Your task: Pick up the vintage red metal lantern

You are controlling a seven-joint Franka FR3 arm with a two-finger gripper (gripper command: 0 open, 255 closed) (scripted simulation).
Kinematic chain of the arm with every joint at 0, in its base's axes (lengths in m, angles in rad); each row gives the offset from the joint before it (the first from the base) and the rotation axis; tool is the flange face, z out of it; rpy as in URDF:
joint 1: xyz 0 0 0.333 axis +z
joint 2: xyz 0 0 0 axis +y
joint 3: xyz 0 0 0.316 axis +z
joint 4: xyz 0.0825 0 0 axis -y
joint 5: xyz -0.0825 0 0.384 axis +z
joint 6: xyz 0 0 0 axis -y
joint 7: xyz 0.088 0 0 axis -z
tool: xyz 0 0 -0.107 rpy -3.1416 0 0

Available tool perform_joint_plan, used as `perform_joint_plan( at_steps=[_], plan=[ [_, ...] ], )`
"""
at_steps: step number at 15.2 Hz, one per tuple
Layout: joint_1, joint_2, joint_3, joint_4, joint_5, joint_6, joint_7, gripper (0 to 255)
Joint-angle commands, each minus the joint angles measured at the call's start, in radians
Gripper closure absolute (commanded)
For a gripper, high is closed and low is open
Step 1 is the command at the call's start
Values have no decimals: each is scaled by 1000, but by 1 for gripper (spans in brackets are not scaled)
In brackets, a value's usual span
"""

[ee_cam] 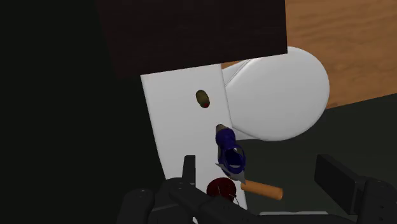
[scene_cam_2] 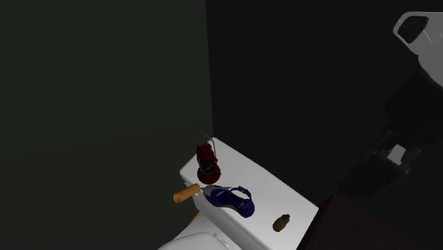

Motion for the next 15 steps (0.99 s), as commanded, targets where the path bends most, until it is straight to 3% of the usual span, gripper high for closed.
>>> perform_joint_plan(
  at_steps=[1, 8, 15],
  plan=[
    [0, 0, 0, 0, 0, 0, 0, 0],
    [8, 272, 29, 101, -37, 178, -14, 0],
    [10, 548, 56, 264, -93, 296, -9, 0]
  ],
)
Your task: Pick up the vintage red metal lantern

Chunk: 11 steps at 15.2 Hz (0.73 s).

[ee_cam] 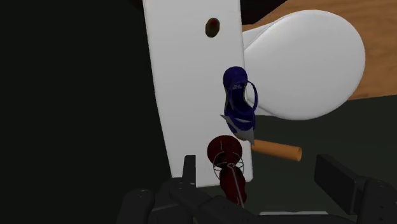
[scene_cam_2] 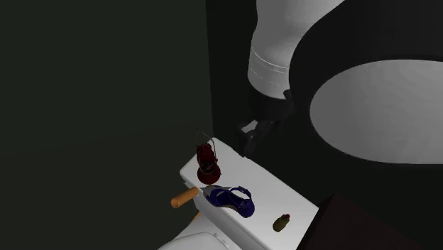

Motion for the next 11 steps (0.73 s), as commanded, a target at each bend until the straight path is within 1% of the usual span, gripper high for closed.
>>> perform_joint_plan(
  at_steps=[1, 6, 11],
  plan=[
    [1, 77, 8, 50, -19, 28, 4, 0],
    [8, 274, 20, 211, -74, 66, 17, 0],
    [24, 473, 24, 407, -131, 71, 29, 0]
  ],
)
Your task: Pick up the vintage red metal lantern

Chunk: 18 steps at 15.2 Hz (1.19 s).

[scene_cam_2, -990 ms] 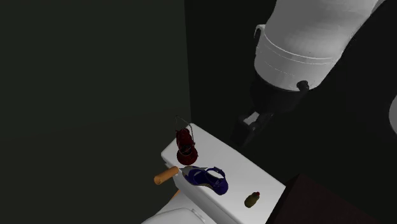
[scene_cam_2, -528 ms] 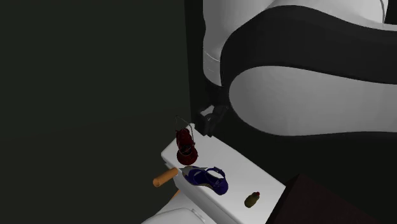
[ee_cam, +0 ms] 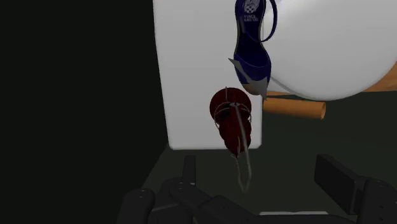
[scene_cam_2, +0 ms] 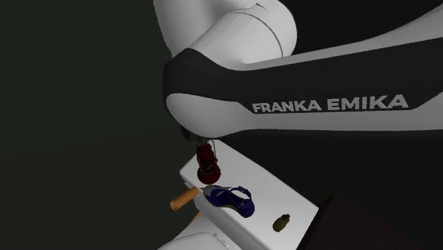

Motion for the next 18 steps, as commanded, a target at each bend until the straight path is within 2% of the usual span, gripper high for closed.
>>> perform_joint_plan(
  at_steps=[1, 3, 10, 12, 13, 18],
  plan=[
    [8, 85, 0, 93, -24, -8, 3, 0],
    [14, 137, -2, 151, -37, -14, 3, 0],
    [15, 174, -5, 100, -46, 73, 17, 0],
    [15, 174, -5, 100, -46, 73, 17, 0],
    [14, 174, -5, 101, -46, 72, 17, 255],
    [14, 175, -5, 102, -46, 72, 17, 255]
  ],
)
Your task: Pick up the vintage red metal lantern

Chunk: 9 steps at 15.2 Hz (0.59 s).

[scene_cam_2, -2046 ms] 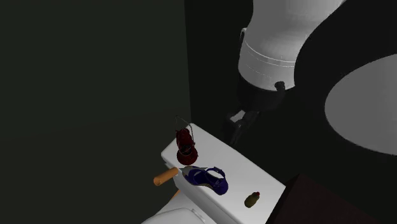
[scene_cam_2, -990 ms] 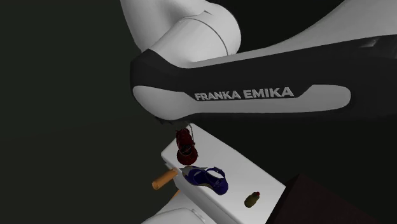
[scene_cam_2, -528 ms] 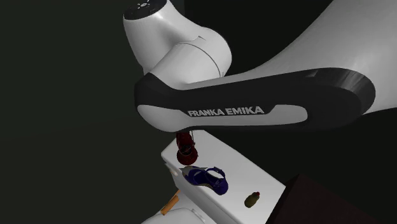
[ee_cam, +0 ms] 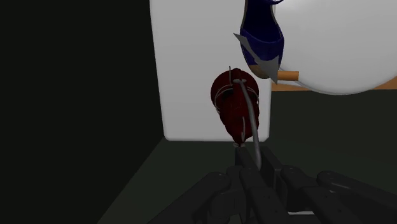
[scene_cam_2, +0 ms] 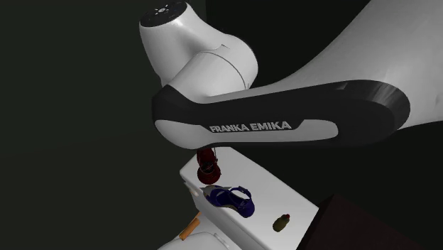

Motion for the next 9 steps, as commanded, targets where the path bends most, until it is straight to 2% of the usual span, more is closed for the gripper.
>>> perform_joint_plan(
  at_steps=[1, 4, 9],
  plan=[
    [0, 0, 0, 0, 0, 0, 0, 255],
    [0, 0, 0, -2, 0, 1, 1, 255],
    [0, -26, 2, 30, 6, -56, -9, 255]
  ],
)
